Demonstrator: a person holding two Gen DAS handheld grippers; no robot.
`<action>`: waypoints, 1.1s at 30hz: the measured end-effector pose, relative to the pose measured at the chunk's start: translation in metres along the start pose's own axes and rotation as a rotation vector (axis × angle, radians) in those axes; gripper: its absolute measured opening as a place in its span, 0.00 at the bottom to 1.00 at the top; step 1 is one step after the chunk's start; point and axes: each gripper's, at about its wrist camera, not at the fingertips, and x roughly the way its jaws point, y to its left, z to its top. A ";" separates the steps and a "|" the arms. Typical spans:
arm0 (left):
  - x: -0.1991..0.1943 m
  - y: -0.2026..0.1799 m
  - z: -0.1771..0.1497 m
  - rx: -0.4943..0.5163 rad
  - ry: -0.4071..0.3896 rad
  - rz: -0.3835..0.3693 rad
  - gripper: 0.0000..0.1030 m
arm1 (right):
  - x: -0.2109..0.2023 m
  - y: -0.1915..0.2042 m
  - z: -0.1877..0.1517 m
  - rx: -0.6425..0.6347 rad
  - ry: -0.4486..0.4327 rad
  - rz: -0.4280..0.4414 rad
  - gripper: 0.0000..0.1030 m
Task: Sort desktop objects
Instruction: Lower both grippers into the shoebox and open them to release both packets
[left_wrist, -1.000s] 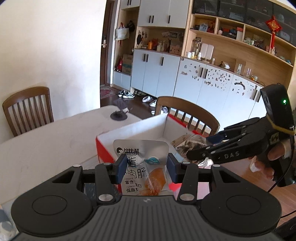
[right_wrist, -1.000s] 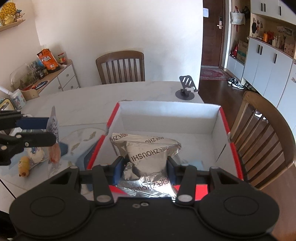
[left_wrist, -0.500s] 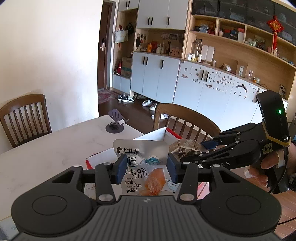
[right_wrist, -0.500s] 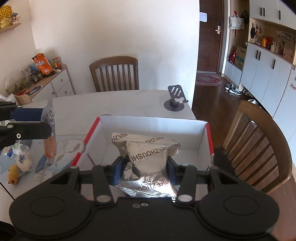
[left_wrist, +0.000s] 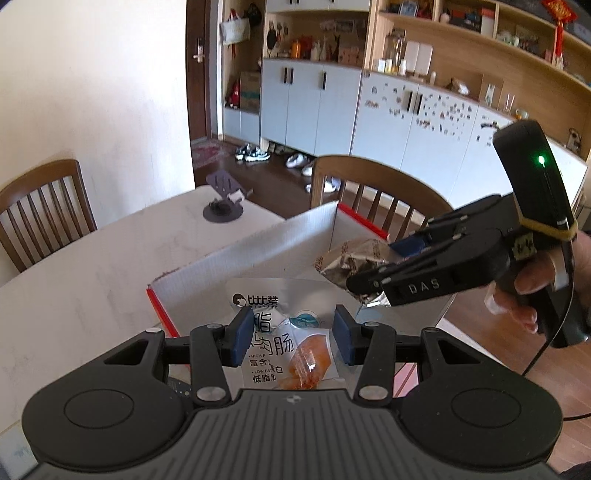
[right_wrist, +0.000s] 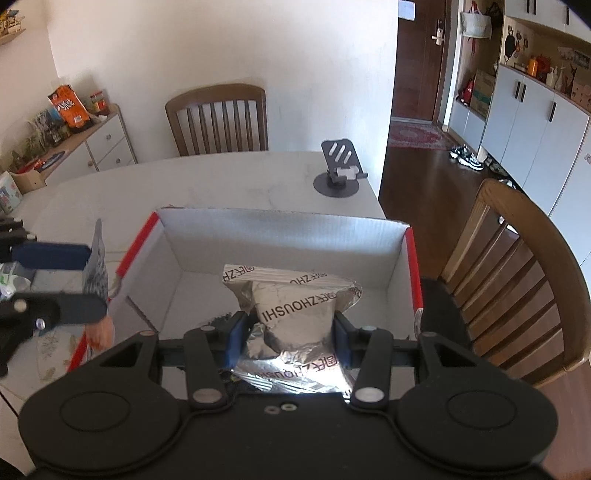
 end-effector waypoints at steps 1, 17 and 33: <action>0.003 0.000 -0.001 0.000 0.009 0.003 0.43 | 0.004 -0.001 0.000 -0.002 0.007 -0.001 0.45; 0.053 0.000 -0.004 -0.010 0.160 0.040 0.12 | 0.062 -0.007 0.002 -0.031 0.113 -0.037 0.45; 0.068 0.014 -0.016 -0.076 0.221 0.017 0.12 | 0.101 -0.007 0.005 -0.037 0.244 -0.051 0.46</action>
